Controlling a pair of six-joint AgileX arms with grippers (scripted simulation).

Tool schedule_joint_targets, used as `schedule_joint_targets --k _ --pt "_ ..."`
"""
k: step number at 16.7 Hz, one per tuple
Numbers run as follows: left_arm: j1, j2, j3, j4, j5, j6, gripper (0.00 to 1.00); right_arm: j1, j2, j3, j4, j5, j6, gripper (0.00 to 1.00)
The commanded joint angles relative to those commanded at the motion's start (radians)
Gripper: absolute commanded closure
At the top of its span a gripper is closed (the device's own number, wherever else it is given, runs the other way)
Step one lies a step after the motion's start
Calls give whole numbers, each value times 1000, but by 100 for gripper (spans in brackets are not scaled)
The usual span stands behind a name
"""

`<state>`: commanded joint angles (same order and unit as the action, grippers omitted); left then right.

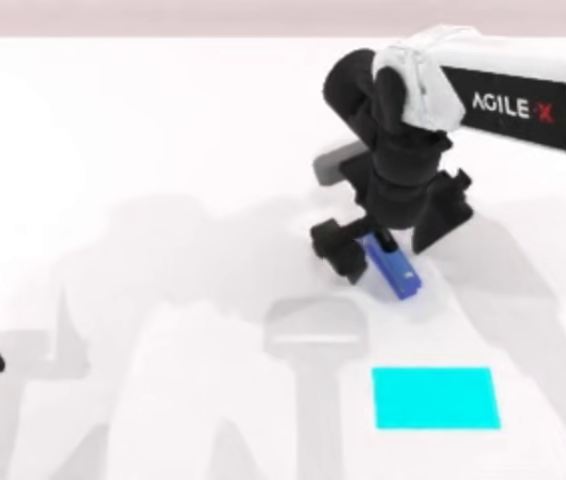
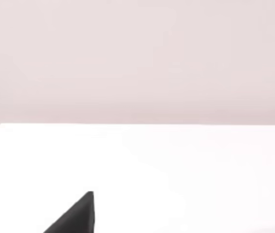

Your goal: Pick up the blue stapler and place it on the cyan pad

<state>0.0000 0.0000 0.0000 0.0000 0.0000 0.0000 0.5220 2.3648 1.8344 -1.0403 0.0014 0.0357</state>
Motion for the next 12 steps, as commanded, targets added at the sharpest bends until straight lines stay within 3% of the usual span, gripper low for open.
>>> schedule_joint_targets --k 9,12 --pt "0 0 0 0 0 0 0 0 0 0 0 0 0 98" --pt "0 0 0 0 0 0 0 0 0 0 0 0 0 100"
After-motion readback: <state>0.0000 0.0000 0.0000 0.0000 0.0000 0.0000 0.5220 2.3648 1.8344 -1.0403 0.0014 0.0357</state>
